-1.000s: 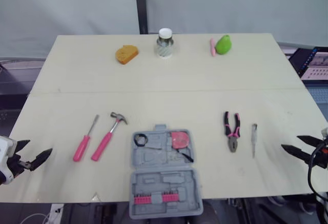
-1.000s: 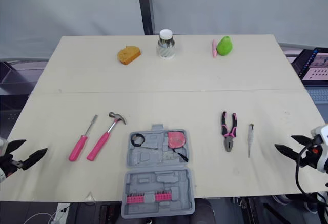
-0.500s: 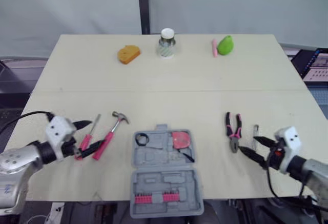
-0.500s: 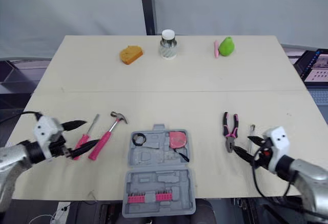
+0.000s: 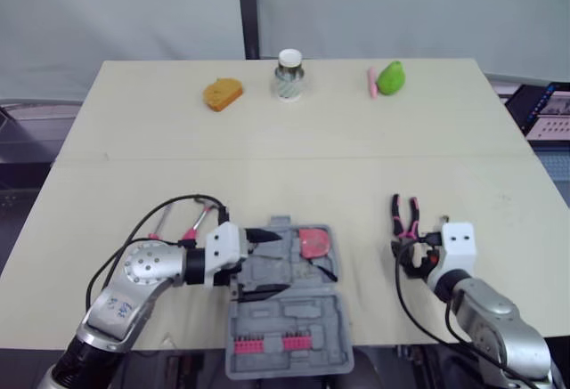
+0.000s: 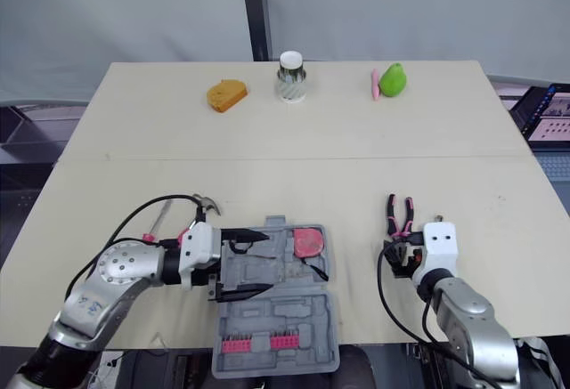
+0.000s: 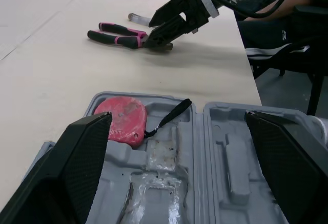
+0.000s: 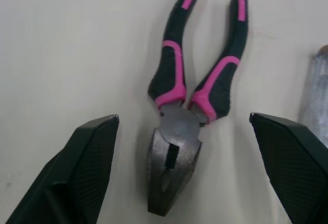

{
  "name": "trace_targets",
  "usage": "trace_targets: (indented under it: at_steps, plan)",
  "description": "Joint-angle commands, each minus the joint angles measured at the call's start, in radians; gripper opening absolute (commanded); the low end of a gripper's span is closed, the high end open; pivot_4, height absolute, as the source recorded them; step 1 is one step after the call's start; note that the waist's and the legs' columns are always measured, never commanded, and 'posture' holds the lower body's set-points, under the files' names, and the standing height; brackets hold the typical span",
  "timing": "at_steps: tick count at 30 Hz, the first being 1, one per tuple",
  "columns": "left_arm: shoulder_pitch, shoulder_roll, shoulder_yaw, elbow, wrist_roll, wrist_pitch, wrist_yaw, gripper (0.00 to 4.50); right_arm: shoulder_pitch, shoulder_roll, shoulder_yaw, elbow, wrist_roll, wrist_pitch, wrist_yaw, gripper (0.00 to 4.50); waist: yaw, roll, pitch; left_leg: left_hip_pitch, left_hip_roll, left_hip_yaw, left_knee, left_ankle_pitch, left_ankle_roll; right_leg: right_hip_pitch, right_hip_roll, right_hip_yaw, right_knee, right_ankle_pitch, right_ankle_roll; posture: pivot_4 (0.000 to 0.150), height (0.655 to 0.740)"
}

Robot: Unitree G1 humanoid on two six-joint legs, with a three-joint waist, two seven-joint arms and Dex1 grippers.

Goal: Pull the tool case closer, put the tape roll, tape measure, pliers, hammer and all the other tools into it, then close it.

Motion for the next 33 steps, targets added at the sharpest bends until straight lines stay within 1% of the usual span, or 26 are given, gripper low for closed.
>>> trace_targets:
  at_steps: [1,16,17,19,20,21,22,23,24,25,29,31,33]
  plan:
    - [-0.013,-0.009,-0.006,-0.010,0.007,-0.027,-0.008,4.50,0.003,0.042,0.003,-0.026,-0.033,-0.014,-0.072,4.32,0.000,0.000,0.000,0.000,0.000,0.000,0.000,0.000,0.000,0.000,0.000,0.000,0.000,0.000,0.000,0.150,0.7400]
    - [-0.048,-0.037,-0.023,0.023,0.025,-0.045,-0.008,4.50,-0.007,0.126,0.047,0.047,-0.082,-0.053,-0.115,4.32,-0.002,0.000,0.000,0.000,0.000,0.000,0.000,0.000,0.000,-0.001,0.000,0.001,0.001,0.000,0.000,0.150,0.7400]
    - [-0.047,-0.039,-0.023,0.023,0.026,-0.046,-0.008,4.50,-0.007,0.131,0.045,0.053,-0.088,-0.058,-0.121,4.10,-0.002,0.000,0.000,0.000,0.000,0.000,0.000,0.000,0.000,-0.001,0.000,0.001,0.001,0.000,0.000,0.150,0.7400]
    - [-0.046,-0.040,-0.024,0.022,0.027,-0.046,-0.009,4.50,-0.004,0.138,0.040,0.064,-0.095,-0.067,-0.127,3.49,-0.002,0.000,0.000,0.000,0.000,0.000,0.000,0.000,0.000,-0.001,0.000,0.001,0.001,0.000,0.000,0.150,0.7400]
    - [-0.045,-0.040,-0.023,0.021,0.027,-0.046,-0.009,4.50,-0.001,0.141,0.037,0.068,-0.100,-0.073,-0.133,3.08,0.000,0.000,0.000,0.000,0.000,0.000,0.000,0.000,0.000,-0.001,0.000,0.002,0.001,0.000,0.000,0.150,0.7400]
    - [-0.044,-0.040,-0.023,0.021,0.027,-0.046,-0.010,4.50,0.001,0.142,0.035,0.070,-0.102,-0.076,-0.137,2.47,0.000,0.000,0.000,0.000,0.000,0.000,0.000,0.000,0.000,-0.001,0.000,0.002,0.002,0.000,0.000,0.150,0.7400]
    - [-0.045,-0.041,-0.022,0.021,0.027,-0.046,-0.010,4.50,0.002,0.144,0.029,0.074,-0.105,-0.080,-0.144,2.10,0.000,0.000,0.000,0.000,0.000,0.000,0.000,0.000,0.000,-0.001,0.000,0.002,0.002,0.000,0.000,0.150,0.7400]
    - [-0.045,-0.043,-0.021,0.021,0.026,-0.047,-0.008,4.50,0.002,0.146,0.020,0.077,-0.109,-0.083,-0.152,1.55,0.000,0.000,0.000,0.001,0.000,0.000,0.000,0.000,0.000,-0.001,0.000,0.002,0.002,0.000,0.000,0.150,0.7400]
    - [-0.043,-0.044,-0.019,0.020,0.025,-0.047,-0.007,4.50,0.003,0.146,0.015,0.079,-0.111,-0.087,-0.157,1.10,0.000,0.000,0.000,0.000,0.000,0.000,0.000,0.000,0.000,-0.001,0.000,0.003,0.002,0.000,0.000,0.150,0.7400]
    - [-0.042,-0.045,-0.018,0.018,0.024,-0.047,-0.007,4.50,0.004,0.144,0.011,0.079,-0.113,-0.092,-0.160,0.96,0.001,0.000,0.000,0.000,0.000,0.000,0.000,0.000,0.000,-0.001,0.000,0.003,0.002,0.000,0.000,0.150,0.7400]
    - [-0.028,-0.045,-0.017,0.009,0.021,-0.045,-0.004,4.50,0.011,0.114,0.013,0.064,-0.109,-0.105,-0.131,0.96,0.001,0.000,0.000,0.000,-0.001,-0.001,0.001,0.000,0.000,-0.001,0.000,0.005,0.003,0.000,0.000,0.150,0.7400]
    - [-0.007,-0.045,-0.006,0.001,0.024,-0.051,0.008,4.50,0.023,0.063,0.039,0.036,-0.107,-0.124,-0.071,0.96,0.001,0.000,0.000,0.000,-0.001,-0.001,0.001,0.000,0.000,-0.001,0.000,0.006,0.003,0.000,0.000,0.150,0.7400]
    - [0.040,-0.031,0.022,-0.009,0.026,-0.064,0.020,4.50,0.033,-0.021,0.069,-0.009,-0.090,-0.142,0.023,0.96,-0.001,0.000,0.000,0.000,-0.002,0.000,0.000,0.000,0.000,-0.001,0.000,0.007,0.002,0.000,0.000,0.150,0.7400]
